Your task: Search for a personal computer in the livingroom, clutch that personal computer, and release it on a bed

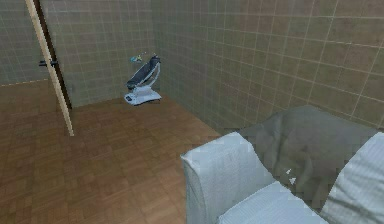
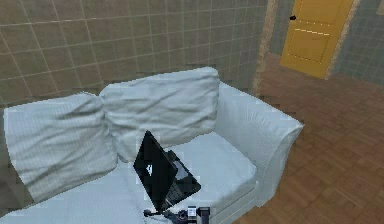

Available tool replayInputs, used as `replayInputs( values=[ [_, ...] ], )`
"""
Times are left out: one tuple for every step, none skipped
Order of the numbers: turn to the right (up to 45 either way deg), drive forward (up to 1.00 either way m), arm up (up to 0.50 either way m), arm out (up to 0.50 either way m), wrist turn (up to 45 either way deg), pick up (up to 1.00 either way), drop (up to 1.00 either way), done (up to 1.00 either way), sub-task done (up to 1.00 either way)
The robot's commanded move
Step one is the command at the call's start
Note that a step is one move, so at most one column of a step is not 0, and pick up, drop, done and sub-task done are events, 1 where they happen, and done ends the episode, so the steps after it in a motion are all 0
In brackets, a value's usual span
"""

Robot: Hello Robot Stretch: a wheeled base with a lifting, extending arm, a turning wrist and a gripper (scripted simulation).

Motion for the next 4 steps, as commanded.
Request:
replayInputs(
  values=[
    [0.0,0.00,0.10,0.00,0.0,0.00,0.00,0.00,0.00],
    [0.0,0.00,0.50,0.00,0.0,0.00,0.00,0.00,0.00],
    [0.0,0.00,0.00,0.00,-45.0,0.00,0.00,0.00,0.00],
    [0.0,0.00,0.00,0.00,-39.0,0.00,0.00,0.00,0.00]
  ],
)
